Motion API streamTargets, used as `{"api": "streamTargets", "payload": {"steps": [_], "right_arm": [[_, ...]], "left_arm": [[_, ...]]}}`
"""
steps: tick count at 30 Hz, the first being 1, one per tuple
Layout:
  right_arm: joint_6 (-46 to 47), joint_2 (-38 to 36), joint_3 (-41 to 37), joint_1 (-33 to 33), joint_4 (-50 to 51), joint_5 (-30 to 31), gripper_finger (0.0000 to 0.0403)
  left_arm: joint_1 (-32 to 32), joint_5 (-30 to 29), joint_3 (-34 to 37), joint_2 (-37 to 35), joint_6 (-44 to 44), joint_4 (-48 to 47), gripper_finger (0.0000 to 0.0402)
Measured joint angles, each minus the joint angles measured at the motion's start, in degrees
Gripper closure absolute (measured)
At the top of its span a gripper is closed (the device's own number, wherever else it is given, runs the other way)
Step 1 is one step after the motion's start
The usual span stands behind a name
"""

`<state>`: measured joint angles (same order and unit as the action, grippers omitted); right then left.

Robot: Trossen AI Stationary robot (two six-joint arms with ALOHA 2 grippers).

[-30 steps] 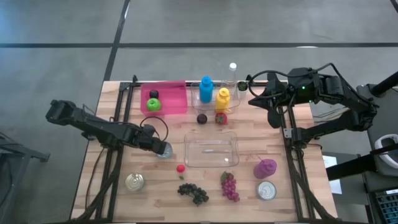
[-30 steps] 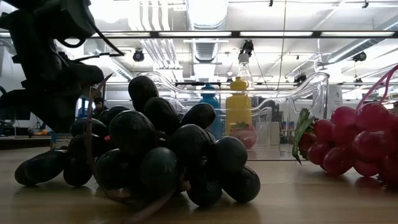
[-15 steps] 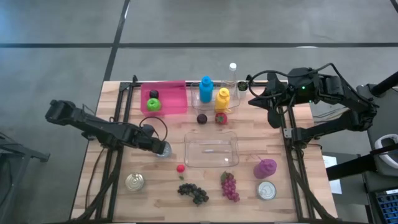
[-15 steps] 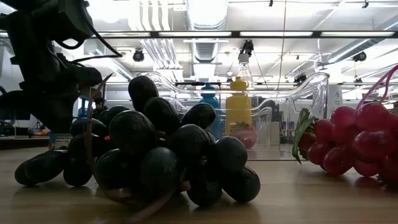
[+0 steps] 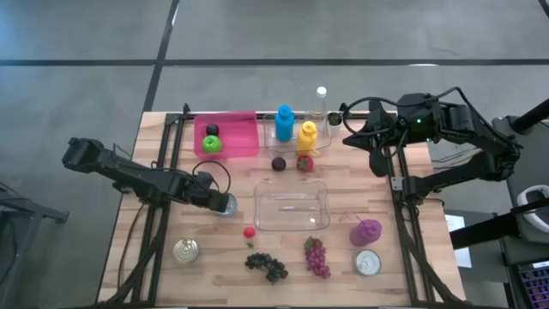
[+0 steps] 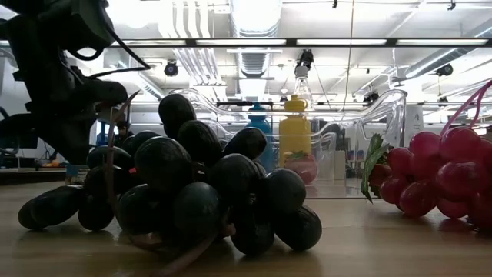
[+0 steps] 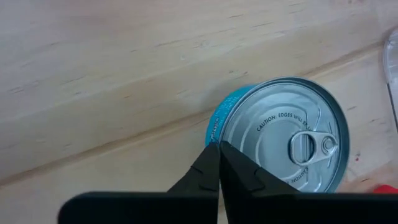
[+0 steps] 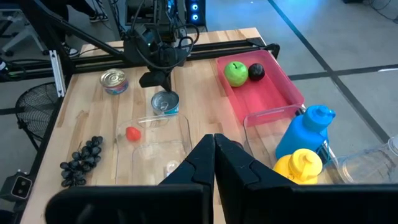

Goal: Pick & Place Food Item
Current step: Put the yellow blue tuna can into the bottom transparent bin

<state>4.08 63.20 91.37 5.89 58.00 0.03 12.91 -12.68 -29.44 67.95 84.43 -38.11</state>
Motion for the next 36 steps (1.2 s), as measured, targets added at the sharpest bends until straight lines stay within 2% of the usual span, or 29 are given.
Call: {"api": "streamTargets", "payload": {"steps": [23,36], "right_arm": [[0.04,-0.02,-0.02,0.0,-0.07,0.0,0.0394],[0.46,-0.02,-0.04,0.0,-0.14,0.0,0.0394]], "left_arm": [[0.0,0.66,0.43,-0.37,-0.42,-0.72,0.04],[0.02,-1.05,0.56,-0.4,-0.38,-1.18,0.04]]}}
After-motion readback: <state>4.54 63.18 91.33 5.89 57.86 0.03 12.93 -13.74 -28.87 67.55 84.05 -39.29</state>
